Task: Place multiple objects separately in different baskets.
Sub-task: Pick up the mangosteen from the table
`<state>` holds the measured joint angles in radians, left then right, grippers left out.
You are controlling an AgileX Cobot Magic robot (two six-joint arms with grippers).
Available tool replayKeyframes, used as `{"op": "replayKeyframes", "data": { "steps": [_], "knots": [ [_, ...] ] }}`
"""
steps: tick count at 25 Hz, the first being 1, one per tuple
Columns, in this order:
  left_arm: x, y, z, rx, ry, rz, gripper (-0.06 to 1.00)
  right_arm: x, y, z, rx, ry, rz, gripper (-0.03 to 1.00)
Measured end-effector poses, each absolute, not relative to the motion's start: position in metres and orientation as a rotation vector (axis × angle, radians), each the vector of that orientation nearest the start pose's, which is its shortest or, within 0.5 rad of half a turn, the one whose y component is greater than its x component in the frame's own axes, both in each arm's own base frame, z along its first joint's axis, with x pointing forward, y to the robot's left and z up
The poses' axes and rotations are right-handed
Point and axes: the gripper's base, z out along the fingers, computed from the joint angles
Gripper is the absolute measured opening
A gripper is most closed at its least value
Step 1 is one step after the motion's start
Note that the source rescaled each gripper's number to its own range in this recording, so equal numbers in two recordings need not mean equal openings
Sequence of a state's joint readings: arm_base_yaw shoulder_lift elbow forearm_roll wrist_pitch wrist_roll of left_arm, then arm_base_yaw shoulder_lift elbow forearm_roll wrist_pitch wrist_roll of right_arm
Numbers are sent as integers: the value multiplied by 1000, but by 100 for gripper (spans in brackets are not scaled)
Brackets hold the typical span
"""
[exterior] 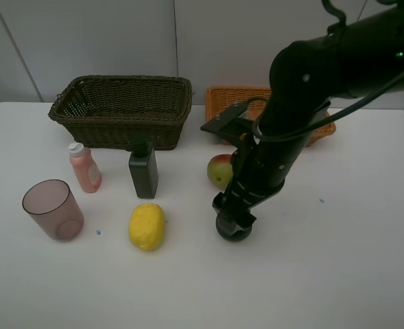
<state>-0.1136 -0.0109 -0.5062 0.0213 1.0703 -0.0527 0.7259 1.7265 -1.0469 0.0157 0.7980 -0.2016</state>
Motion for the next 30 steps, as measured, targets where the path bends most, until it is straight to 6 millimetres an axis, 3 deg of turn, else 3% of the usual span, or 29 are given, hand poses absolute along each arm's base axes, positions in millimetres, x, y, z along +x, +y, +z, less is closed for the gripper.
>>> {"op": "replayKeyframes", "data": {
  "steps": [8,14,30],
  "knots": [
    [-7,3,278,61,2037,-79,100,236,218,184,-1322,2626,101,90],
    [-7,3,278,61,2037,-79,100,235,217,164,-1349,2681,77,89],
    [-7,3,278,61,2037,-79,100,241,222,144,-1345,2681,80,89]
  ]
}}
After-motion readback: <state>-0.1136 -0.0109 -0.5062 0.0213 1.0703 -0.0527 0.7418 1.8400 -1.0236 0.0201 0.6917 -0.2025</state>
